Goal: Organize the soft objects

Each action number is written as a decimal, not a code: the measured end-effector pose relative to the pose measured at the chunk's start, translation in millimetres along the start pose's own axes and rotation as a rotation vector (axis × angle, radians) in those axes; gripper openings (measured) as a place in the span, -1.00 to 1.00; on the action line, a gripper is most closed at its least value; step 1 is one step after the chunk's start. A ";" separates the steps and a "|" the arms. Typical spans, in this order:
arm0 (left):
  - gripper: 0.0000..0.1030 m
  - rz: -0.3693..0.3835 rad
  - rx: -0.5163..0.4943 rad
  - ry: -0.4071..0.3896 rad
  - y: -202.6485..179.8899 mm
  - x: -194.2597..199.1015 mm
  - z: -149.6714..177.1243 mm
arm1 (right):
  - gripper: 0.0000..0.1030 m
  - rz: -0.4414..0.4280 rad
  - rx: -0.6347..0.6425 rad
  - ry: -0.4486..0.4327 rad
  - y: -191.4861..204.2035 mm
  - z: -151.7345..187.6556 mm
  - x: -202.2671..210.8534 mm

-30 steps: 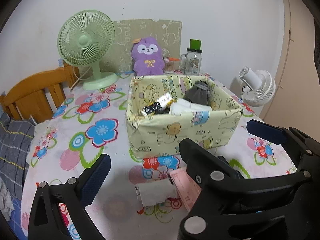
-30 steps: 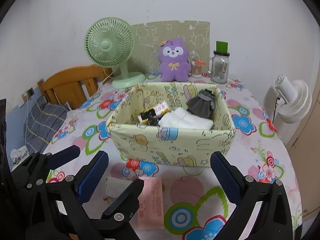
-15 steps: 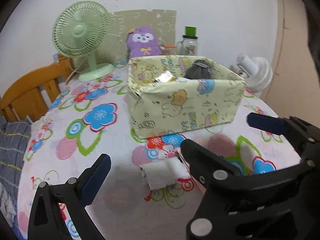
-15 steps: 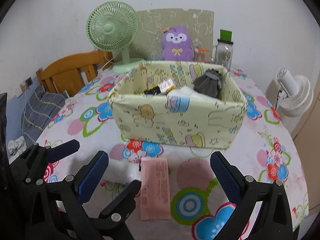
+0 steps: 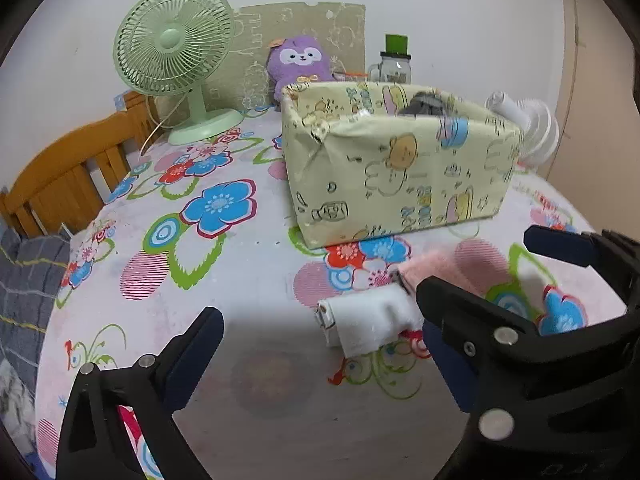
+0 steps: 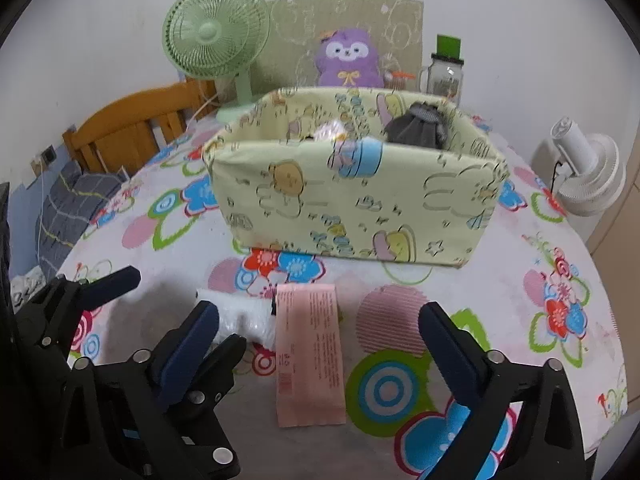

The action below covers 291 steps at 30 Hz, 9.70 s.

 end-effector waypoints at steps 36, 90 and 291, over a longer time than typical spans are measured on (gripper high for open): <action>0.89 -0.013 -0.081 0.071 -20.1 -33.0 -10.3 | -0.13 0.051 -0.067 0.113 -38.9 5.4 -30.3; -0.46 0.016 -0.039 -0.021 -57.5 22.9 -17.4 | -0.14 0.045 -0.091 0.003 -49.5 2.8 28.7; 0.85 -0.050 0.139 -0.079 -35.3 6.4 -107.2 | 0.87 0.030 -0.042 -0.113 -69.4 -96.9 26.0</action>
Point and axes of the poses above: each gripper's, at about its wrist camera, not at the fingertips, and x roughly against the way its jaws point, y to its left, z to its underside, the point moved 9 cm from there along -x, roughly the way its jaws point, and after that the axes turned 1 degree about -z, right-handed, at the moved point
